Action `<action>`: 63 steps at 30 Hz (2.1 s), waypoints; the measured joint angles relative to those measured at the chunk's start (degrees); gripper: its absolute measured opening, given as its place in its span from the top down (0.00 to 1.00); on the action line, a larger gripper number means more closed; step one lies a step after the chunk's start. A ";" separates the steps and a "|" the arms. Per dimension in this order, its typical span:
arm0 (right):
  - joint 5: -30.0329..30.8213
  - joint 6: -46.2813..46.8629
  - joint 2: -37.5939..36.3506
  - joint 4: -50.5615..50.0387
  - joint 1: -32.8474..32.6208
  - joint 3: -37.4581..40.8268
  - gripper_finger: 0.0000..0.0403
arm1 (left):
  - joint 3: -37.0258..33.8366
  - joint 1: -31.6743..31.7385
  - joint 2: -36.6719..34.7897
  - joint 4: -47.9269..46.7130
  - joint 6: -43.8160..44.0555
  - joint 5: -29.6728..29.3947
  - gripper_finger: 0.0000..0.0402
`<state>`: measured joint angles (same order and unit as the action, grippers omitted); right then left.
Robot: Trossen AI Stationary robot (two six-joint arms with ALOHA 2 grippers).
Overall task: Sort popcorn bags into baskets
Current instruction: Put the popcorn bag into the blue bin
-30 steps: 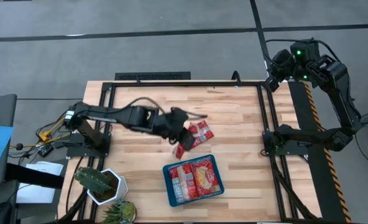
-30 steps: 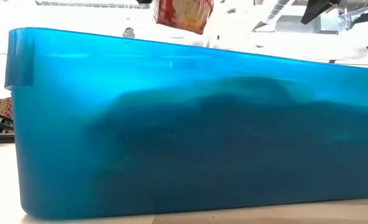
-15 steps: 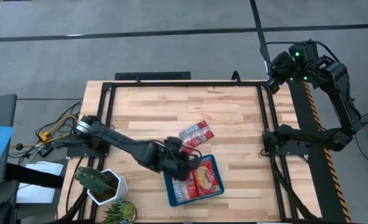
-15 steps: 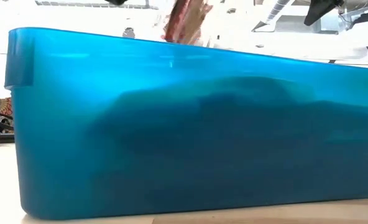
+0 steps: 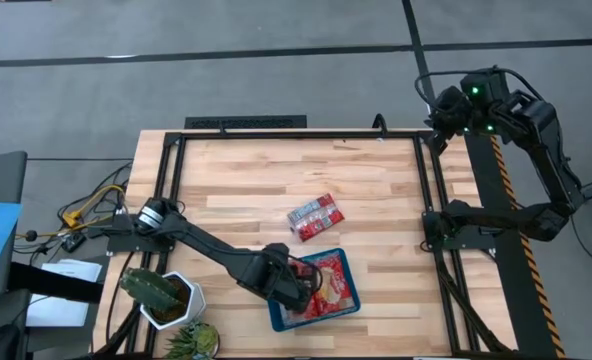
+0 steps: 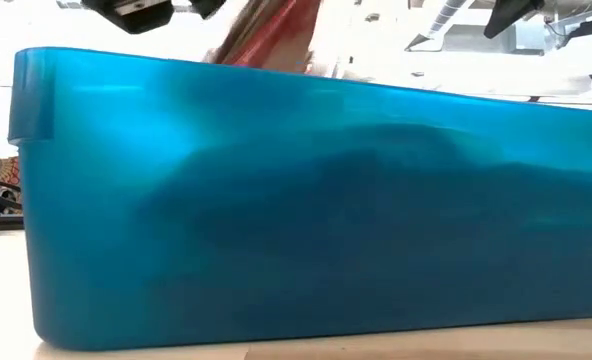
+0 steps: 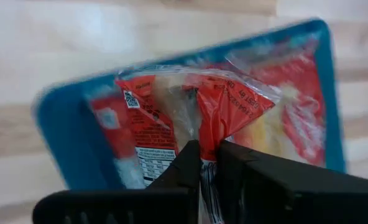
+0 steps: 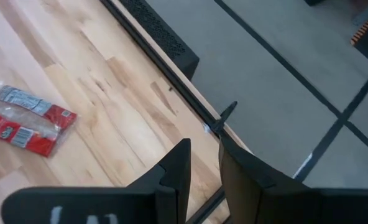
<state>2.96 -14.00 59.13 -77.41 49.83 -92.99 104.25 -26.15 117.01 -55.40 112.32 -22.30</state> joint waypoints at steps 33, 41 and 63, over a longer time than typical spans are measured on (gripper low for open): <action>-0.11 -1.10 0.05 -0.39 -0.71 0.00 0.73 | -0.45 3.30 0.44 0.85 -6.42 4.47 0.59; -0.15 -1.48 0.05 -0.33 -0.71 0.00 0.73 | -0.23 3.26 0.44 7.59 -9.08 2.97 0.56; -0.17 -2.41 -0.04 -2.09 -0.69 0.00 0.73 | 0.28 28.07 0.23 14.42 -73.50 10.29 0.50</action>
<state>2.79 -16.40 59.09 -79.50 49.15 -92.99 104.53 1.91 117.24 -40.98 38.82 -12.02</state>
